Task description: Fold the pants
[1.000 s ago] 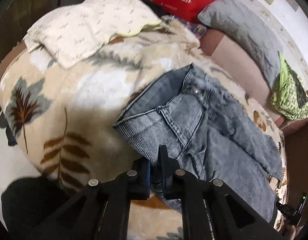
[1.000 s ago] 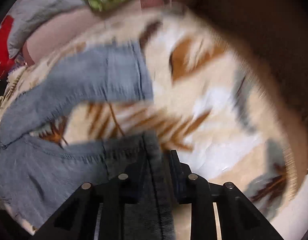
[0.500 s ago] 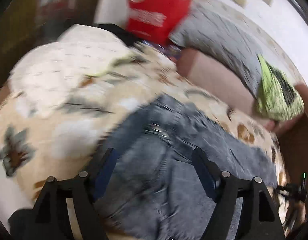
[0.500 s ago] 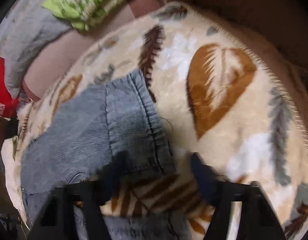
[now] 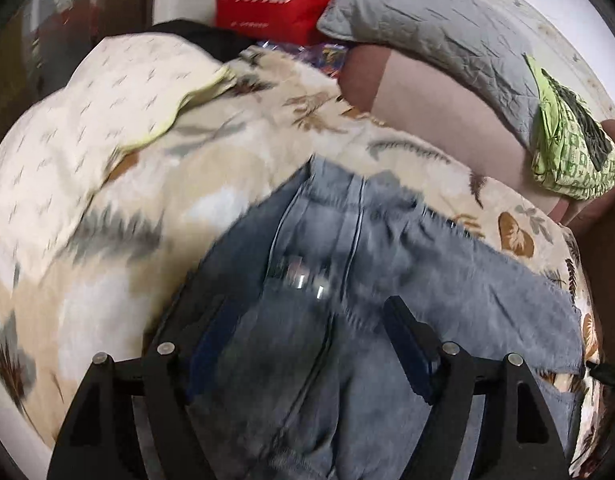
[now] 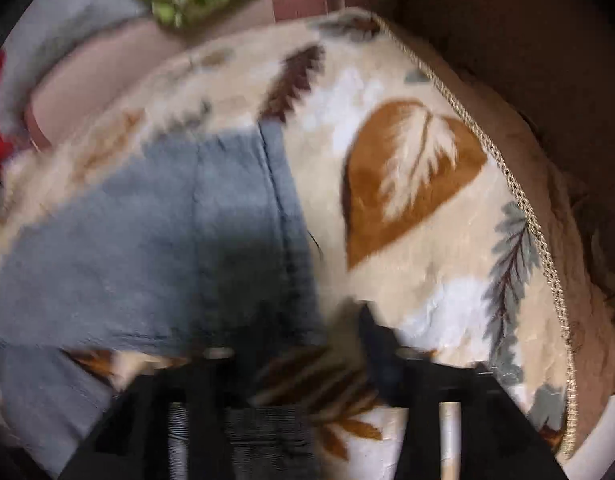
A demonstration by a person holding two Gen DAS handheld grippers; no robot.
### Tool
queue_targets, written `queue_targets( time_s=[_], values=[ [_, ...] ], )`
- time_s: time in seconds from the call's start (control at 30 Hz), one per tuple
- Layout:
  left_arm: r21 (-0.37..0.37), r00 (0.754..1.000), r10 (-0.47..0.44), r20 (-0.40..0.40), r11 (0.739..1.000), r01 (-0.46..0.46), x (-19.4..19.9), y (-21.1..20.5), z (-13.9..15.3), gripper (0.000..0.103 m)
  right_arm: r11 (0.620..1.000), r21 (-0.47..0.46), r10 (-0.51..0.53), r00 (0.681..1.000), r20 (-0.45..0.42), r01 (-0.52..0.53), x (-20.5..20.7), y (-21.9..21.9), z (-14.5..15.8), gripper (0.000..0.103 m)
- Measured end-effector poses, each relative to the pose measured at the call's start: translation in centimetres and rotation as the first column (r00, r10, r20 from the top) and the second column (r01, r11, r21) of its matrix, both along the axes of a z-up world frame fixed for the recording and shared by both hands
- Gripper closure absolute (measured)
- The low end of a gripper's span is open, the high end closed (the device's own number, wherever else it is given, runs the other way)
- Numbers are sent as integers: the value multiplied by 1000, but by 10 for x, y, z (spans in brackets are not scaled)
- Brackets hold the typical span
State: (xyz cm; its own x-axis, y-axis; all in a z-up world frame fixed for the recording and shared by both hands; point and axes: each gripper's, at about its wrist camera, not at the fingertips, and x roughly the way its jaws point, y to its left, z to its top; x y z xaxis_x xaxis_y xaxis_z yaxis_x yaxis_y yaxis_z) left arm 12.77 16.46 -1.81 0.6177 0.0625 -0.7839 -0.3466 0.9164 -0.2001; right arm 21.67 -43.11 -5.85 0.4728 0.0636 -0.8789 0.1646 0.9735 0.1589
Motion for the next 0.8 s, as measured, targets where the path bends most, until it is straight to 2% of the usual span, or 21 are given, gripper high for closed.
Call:
queue_targets(
  time_s=[0.07,0.1,0.2,0.27,0.37,0.53,0.63,0.67,0.73,0.8],
  values=[
    [4,1000,-11,6,1000,11,18,0,8,25,998,53,-36,996,78,32,3,-8,23,40],
    [-7,1000,-20,9,1000,20,29,5,9,25,997,62,-40,995,87,35,7,-10,27,39],
    [-99,999,-39,-19,994,37,65,19,4,25,991,130,-27,996,87,15,41,-9,32,39],
    [-169,998,-44,-41,985,37,85,31,-2,25,990,144,-11,998,66,2,67,-4,24,39],
    [-200,998,-45,-51,979,34,108,44,-9,25,989,148,-12,999,34,7,98,-2,7,39],
    [-280,997,-70,-39,958,56,147,56,-21,25,987,157,22,1000,-3,-21,112,8,-13,40],
    [-282,996,-60,-69,959,38,167,59,-32,26,988,148,34,999,7,-34,121,10,-17,40],
    [-285,995,-65,-77,958,40,172,58,-35,28,988,148,37,999,7,-38,123,11,-17,40],
    [-304,993,-79,-86,952,49,180,56,-41,41,989,140,52,999,3,-52,127,13,-17,41],
    [-283,991,-78,-112,958,43,188,54,-46,58,990,130,65,998,-1,-64,130,14,-17,45]
  ],
)
